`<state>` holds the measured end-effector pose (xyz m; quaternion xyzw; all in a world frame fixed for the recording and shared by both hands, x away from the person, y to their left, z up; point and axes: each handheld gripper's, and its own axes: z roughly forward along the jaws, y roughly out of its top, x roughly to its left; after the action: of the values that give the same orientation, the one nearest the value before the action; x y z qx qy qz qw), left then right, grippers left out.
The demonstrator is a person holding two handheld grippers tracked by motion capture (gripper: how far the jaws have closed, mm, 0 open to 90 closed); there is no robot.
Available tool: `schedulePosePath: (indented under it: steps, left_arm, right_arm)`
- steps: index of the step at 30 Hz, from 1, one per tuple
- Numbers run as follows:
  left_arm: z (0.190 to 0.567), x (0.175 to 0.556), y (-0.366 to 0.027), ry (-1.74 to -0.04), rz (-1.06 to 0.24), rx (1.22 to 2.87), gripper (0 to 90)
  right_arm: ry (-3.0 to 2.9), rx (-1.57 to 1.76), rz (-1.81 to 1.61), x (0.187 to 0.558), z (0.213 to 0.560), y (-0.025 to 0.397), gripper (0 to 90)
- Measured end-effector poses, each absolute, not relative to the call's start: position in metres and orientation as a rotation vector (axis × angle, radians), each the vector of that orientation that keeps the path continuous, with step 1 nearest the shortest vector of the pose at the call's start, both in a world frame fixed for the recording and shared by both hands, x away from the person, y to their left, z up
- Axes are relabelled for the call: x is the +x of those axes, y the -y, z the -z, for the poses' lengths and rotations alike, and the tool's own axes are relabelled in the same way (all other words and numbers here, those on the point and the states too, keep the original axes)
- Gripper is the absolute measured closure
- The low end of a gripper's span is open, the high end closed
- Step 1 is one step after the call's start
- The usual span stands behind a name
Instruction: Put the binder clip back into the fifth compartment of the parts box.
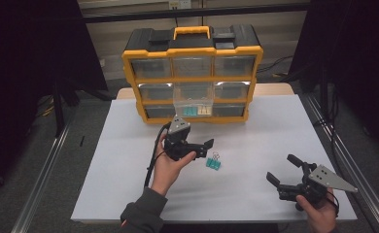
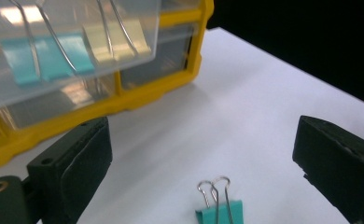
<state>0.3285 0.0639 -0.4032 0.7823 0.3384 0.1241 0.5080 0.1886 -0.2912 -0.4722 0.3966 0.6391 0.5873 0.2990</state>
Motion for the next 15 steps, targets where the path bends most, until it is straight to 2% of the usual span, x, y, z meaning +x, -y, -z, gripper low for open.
schedulePosePath:
  steps: [15]
  left_arm:
    - [0.435,0.320,-0.047,-0.843,-0.231,1.977,4.8]
  right_arm:
    - [-1.698,1.057,-1.560,0.189,0.472,0.292,2.1]
